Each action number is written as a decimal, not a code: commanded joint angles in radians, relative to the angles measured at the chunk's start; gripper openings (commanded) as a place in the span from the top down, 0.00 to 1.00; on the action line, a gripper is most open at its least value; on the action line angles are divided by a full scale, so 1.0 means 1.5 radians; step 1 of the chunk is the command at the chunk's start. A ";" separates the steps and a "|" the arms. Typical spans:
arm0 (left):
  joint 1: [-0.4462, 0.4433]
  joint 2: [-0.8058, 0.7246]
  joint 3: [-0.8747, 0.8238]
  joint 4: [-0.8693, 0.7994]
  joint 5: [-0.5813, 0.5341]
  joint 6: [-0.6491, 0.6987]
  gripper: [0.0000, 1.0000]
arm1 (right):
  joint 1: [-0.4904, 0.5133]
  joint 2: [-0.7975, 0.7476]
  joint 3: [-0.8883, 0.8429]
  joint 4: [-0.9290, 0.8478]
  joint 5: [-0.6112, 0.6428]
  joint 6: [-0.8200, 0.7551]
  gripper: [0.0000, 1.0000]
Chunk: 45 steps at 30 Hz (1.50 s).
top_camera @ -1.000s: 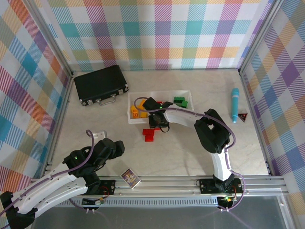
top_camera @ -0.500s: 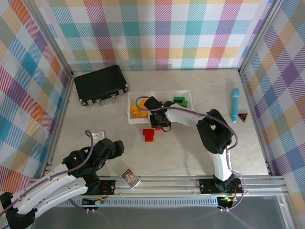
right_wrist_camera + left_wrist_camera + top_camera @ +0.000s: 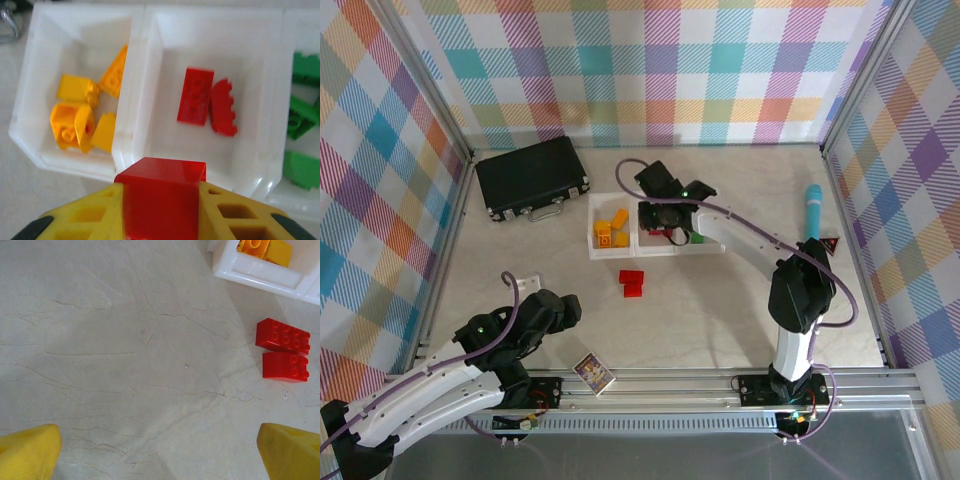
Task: Sort the legos into containers by color
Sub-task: Place the lego in the container, then pick up the lego from the center of the table.
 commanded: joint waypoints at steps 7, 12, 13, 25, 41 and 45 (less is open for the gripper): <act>0.004 -0.021 0.006 -0.027 -0.011 -0.007 0.00 | -0.050 0.136 0.127 -0.028 -0.030 -0.055 0.73; 0.004 -0.022 0.004 -0.033 -0.011 -0.010 0.00 | -0.050 0.131 0.127 -0.034 -0.041 -0.052 0.67; 0.004 -0.022 0.002 -0.031 -0.010 -0.010 0.00 | -0.050 0.119 0.117 -0.033 -0.043 -0.048 0.65; 0.004 0.011 -0.011 0.017 0.003 -0.011 0.00 | -0.001 -0.074 -0.111 -0.010 -0.112 0.044 0.25; 0.004 -0.044 -0.005 -0.025 -0.004 -0.026 0.00 | 0.154 -0.015 -0.170 -0.031 -0.072 0.185 0.11; 0.004 -0.080 -0.007 -0.051 -0.011 -0.035 0.00 | 0.163 0.026 -0.158 -0.024 -0.070 0.208 0.10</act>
